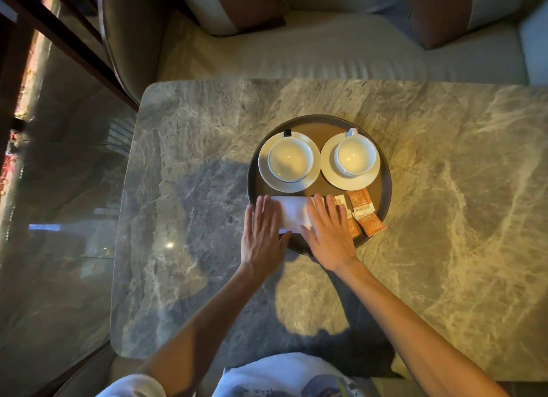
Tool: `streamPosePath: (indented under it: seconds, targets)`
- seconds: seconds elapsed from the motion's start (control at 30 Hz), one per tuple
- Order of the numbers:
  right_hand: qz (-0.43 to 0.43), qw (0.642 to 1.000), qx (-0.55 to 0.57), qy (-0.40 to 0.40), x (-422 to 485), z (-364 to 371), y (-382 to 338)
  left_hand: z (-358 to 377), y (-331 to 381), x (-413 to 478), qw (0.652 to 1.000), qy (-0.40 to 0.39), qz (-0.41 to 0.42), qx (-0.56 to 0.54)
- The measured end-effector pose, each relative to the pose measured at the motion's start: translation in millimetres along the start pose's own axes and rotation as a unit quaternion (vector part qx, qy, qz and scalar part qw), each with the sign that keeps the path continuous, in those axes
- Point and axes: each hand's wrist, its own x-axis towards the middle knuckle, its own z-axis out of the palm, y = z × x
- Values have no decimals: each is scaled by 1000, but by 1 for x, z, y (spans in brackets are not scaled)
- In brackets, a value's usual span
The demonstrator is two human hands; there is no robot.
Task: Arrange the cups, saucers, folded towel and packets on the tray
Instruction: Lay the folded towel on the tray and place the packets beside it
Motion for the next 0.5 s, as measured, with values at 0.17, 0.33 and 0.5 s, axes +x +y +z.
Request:
streamPosePath:
  seconds: [0.17, 0.33, 0.5]
  targets:
    - [156, 966, 132, 158, -8, -33, 61, -19, 38, 12, 994, 94, 52, -4]
    - [204, 957, 204, -25, 8, -49, 104, -24, 90, 51, 985, -48, 152, 60]
    - [158, 963, 206, -70, 13, -43, 113, -24, 101, 57, 963, -33, 199, 178]
